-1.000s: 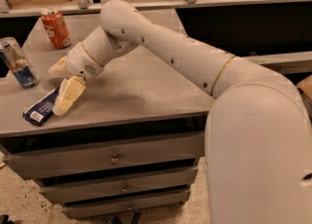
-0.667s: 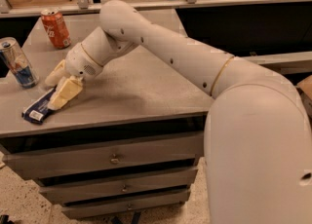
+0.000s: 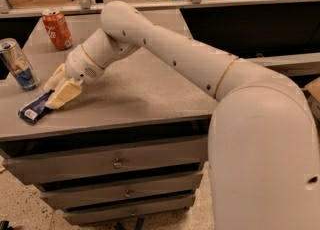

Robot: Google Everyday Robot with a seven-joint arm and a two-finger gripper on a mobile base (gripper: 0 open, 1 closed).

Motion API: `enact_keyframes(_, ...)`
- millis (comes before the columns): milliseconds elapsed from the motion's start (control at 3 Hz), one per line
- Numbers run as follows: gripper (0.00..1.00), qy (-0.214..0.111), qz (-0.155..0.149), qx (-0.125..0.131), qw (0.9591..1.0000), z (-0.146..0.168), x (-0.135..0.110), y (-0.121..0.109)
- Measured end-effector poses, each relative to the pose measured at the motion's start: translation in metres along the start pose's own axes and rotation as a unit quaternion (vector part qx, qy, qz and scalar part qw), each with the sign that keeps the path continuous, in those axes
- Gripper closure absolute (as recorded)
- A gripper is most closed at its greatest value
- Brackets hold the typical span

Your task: Move rxbar blueberry near coke can

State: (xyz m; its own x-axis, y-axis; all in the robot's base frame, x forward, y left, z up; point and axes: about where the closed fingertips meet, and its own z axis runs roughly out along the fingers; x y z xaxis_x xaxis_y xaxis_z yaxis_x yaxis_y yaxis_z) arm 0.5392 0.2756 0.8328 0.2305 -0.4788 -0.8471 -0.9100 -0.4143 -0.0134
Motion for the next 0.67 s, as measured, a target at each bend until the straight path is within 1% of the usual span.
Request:
enact_keyframes(333,1.00,0.000,0.000,-0.002,1.0000,0.0024,-0.0005,0.0006)
enact_keyframes(667,1.00,0.000,0.000,-0.002,1.0000,0.0024,-0.0005,0.0006)
